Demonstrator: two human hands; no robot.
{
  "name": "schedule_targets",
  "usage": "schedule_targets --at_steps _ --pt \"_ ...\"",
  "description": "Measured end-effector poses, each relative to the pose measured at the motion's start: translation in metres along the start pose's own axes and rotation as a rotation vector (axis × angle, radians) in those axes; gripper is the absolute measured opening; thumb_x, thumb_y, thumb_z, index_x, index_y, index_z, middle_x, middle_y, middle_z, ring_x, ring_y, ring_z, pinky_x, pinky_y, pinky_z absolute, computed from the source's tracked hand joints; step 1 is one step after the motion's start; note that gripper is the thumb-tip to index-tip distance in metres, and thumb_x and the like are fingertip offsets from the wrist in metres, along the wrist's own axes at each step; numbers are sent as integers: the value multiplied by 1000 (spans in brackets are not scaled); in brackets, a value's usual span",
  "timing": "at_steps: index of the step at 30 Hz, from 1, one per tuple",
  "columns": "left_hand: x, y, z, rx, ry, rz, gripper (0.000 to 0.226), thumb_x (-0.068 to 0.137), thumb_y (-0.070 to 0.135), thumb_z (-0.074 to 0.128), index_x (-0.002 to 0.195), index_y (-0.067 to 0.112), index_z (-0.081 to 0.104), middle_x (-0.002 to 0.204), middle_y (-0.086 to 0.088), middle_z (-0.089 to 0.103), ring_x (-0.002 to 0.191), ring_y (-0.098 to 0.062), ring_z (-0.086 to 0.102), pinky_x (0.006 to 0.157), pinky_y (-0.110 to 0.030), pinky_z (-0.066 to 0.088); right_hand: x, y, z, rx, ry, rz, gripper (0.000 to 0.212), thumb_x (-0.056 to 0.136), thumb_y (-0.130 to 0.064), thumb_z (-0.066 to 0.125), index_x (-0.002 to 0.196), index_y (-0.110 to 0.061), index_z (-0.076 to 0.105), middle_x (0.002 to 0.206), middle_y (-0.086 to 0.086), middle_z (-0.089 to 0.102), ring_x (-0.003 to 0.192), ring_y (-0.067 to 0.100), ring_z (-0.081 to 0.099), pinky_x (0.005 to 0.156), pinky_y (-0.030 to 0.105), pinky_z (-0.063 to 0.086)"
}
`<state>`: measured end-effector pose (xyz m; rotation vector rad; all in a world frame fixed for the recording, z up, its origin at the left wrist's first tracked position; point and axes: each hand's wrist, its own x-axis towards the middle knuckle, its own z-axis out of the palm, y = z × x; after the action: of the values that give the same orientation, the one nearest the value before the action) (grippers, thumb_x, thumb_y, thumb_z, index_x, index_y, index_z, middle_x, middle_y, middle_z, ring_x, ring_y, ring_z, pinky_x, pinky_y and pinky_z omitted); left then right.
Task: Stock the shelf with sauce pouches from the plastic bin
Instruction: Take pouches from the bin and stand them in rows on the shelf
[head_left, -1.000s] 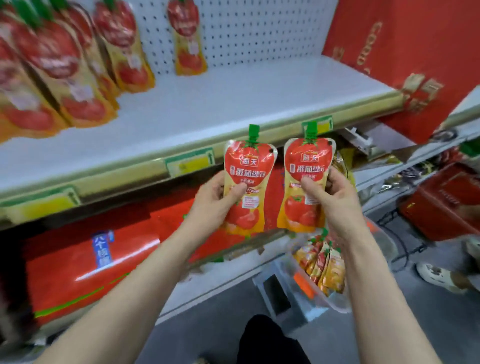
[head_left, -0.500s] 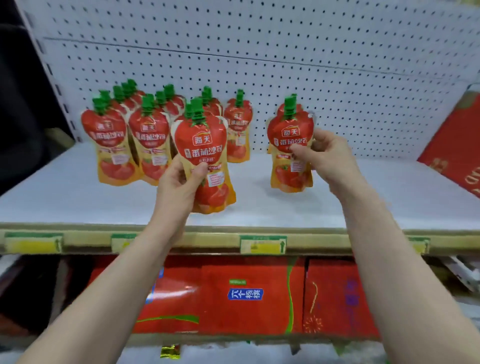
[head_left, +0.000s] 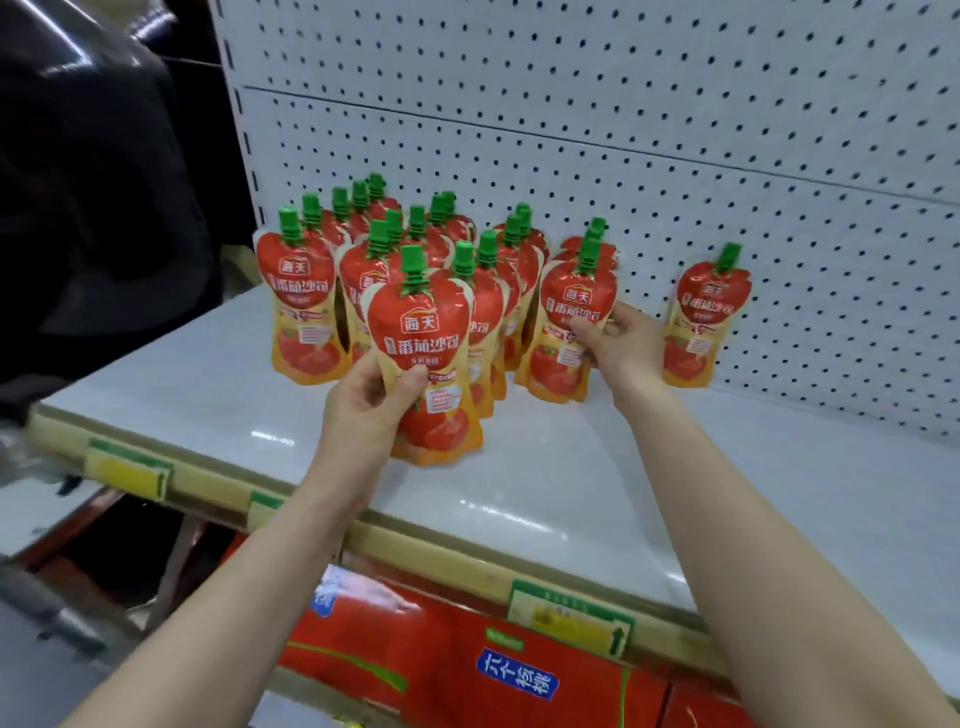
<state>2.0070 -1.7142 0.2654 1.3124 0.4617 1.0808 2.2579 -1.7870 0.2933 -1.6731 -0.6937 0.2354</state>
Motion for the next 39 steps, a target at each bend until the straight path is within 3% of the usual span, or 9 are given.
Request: schedule_targets --at_steps 4,8,21,26,28,30,32,35,39 --pt "3 -3 3 18 -3 -7 18 89 16 62 106 15 66 107 1 73 103 -15 67 85 -29 54 7 5 4 -18 1 -39 20 67 -45 75 86 -40 70 95 -4 77 88 16 74 83 48 59" --pt "3 -5 6 29 -40 -40 27 86 23 64 111 13 65 112 -4 71 109 -22 65 90 -35 54 5 3 5 -35 6 -34 17 84 -25 76 99 -27 68 97 2 76 86 21 73 82 50 59" --pt "-10 -7 23 -15 -174 -80 25 84 22 64 106 11 66 102 2 74 100 -14 68 81 -27 56 4 0 0 -173 -8 22 29 84 -31 75 110 -24 64 105 1 74 95 22 70 87 48 58" --pt "-13 -11 30 -20 -215 -101 25 83 24 64 103 9 66 100 2 74 98 -13 68 78 -24 55 -28 -31 -20 -283 134 -95 40 86 -38 72 118 -19 56 104 -1 64 92 14 61 75 30 51" --pt "-13 -12 35 -19 -227 -101 23 84 23 64 102 8 66 100 1 74 98 -13 68 80 -25 55 -53 -51 -29 -147 1 -111 34 90 -51 63 106 -21 62 100 -1 68 89 13 63 71 29 51" --pt "-14 -14 41 -16 -232 -101 19 87 19 64 101 7 66 99 2 74 97 -13 68 80 -26 54 -78 -63 -32 -63 -356 -37 39 90 -56 57 105 -21 67 99 -2 73 92 15 69 68 30 54" --pt "-15 -15 49 -9 -251 -94 11 89 16 63 99 11 67 98 2 73 95 -12 68 79 -26 54 -94 -62 -31 -73 -537 -41 28 90 -38 66 110 -19 68 100 -3 76 90 14 72 65 28 57" --pt "-17 -14 59 69 -280 -68 18 88 17 67 106 15 66 104 2 72 100 -12 67 84 -29 55 -94 -50 -31 -41 -423 -46 24 87 -16 74 110 -12 69 95 1 77 85 18 74 68 31 61" --pt "-4 -2 48 473 -115 197 54 85 23 72 134 25 50 128 10 54 117 -1 52 97 -18 47 -72 -33 -48 -32 -212 -23 22 86 -14 74 108 -9 70 95 4 77 86 22 75 71 35 62"
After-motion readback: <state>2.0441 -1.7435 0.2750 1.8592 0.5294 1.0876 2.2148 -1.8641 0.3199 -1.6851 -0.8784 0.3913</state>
